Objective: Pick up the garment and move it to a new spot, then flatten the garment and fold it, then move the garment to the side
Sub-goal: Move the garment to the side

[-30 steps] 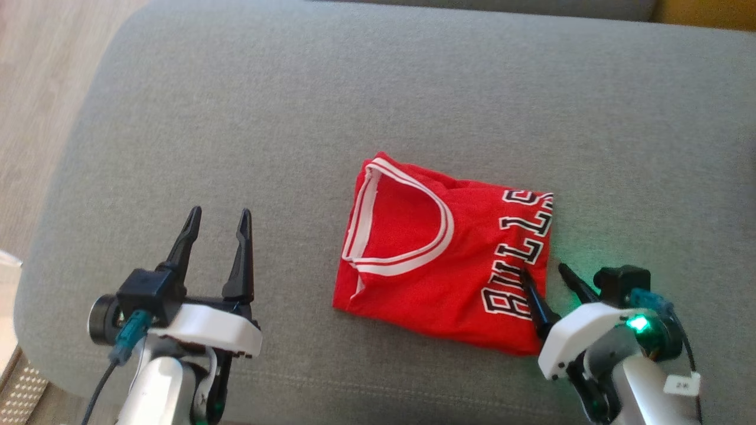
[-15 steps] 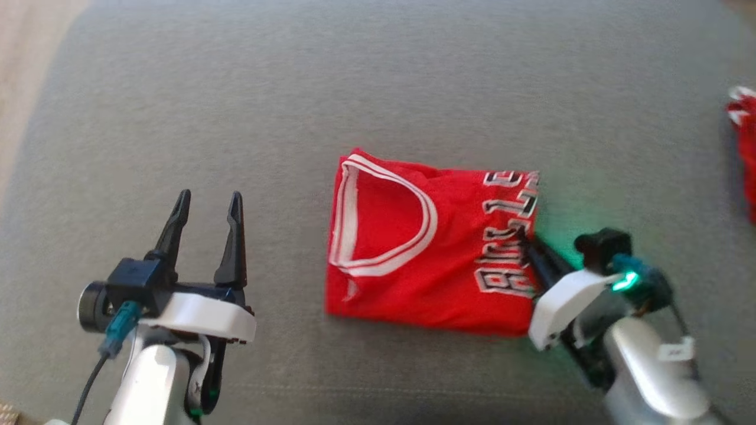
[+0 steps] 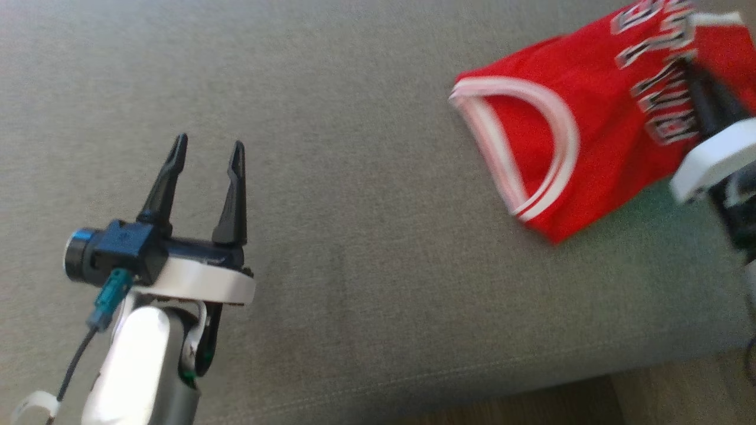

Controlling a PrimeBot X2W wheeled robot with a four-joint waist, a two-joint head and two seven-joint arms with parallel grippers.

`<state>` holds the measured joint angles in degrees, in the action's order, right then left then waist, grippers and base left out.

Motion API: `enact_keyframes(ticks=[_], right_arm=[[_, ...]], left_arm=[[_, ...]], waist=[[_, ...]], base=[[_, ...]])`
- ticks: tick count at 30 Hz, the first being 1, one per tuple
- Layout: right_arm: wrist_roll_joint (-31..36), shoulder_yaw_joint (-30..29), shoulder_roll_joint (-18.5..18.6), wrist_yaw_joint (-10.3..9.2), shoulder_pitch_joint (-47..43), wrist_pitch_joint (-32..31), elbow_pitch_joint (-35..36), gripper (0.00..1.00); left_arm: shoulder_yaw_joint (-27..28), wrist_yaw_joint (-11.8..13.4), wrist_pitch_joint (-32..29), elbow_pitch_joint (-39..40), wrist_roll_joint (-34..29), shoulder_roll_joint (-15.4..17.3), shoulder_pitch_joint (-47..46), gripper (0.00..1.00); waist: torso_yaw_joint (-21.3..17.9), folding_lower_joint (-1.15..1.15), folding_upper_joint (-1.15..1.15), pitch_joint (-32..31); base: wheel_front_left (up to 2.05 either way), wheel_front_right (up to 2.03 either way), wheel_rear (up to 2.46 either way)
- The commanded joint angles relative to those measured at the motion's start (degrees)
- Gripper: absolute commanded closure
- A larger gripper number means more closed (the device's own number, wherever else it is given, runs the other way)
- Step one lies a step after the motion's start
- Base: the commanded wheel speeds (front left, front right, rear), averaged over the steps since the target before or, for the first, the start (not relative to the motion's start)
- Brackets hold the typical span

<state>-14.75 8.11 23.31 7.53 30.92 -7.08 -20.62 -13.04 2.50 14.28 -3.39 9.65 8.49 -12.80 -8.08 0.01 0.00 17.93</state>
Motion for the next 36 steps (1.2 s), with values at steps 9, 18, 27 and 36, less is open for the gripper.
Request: enact_keyframes(ticks=[9,18,27,36], right_arm=[[-2.6,-9.1,7.0,-0.04,6.5,1.1,-5.2,1.00],[-3.5,-13.7,9.4,-0.04,8.2,3.6,-9.1,0.45],[-2.0,-18.5,4.8,-0.04,4.5,6.1,-8.7,0.00],[-0.6,-17.2,-6.8,-0.04,-8.1,7.8,6.3,0.00]], left_arm=[[0.6,-0.4,0.0,2.9,-1.2,1.7,-4.6,0.00],[-0.2,-0.6,0.1,3.2,-1.5,2.2,-6.0,0.00],[0.0,-0.2,0.2,2.0,-0.7,2.5,-5.1,0.00],[1.3,1.2,0.4,1.2,0.9,2.3,-1.0,0.00]], waist=[[-2.3,-0.01,0.00,6.9],[-1.7,-0.01,0.00,9.4],[-2.6,-0.01,0.00,7.0],[-2.6,-0.01,0.00,1.1]], base=[[0.00,0.00,0.00],[0.00,0.00,0.00],[0.00,0.00,0.00],[0.00,0.00,0.00]])
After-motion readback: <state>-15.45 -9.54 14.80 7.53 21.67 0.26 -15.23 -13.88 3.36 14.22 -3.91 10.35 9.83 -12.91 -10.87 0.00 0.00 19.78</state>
